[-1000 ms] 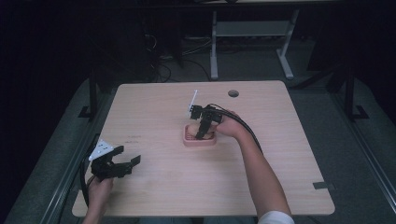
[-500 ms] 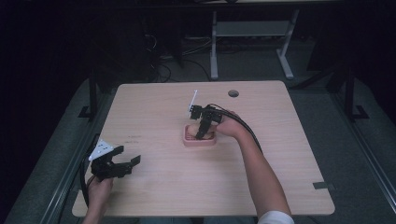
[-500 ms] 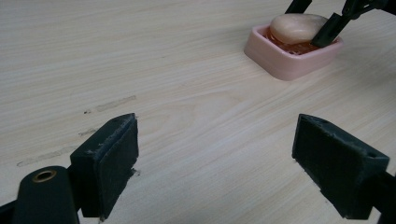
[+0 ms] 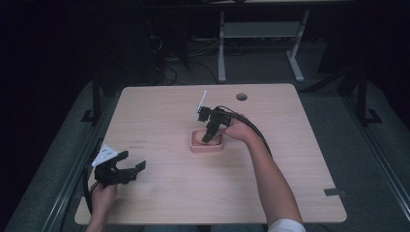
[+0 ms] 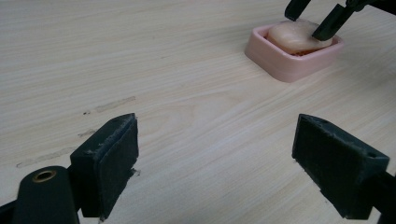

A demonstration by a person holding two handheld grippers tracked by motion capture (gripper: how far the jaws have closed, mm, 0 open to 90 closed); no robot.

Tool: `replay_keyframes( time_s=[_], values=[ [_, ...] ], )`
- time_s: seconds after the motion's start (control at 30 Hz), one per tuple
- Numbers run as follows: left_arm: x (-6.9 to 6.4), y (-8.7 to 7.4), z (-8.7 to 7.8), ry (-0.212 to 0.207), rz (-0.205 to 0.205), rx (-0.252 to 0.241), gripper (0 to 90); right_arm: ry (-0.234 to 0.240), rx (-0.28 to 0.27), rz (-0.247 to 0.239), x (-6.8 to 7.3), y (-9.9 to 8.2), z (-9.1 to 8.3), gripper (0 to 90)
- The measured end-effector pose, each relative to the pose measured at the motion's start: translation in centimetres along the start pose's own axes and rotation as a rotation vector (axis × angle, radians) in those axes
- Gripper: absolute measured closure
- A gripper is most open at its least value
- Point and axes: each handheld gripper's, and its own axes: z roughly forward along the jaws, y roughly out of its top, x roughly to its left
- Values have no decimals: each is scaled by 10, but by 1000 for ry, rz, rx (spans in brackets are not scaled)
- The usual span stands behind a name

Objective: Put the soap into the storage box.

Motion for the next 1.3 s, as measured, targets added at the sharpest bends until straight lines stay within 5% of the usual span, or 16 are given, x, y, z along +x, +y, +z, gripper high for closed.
replay_keyframes(
  time_s=[1.3],
  values=[
    [0,0,0,0,8,3,142,5,-35,27,0,-12,-8,268]
  ],
)
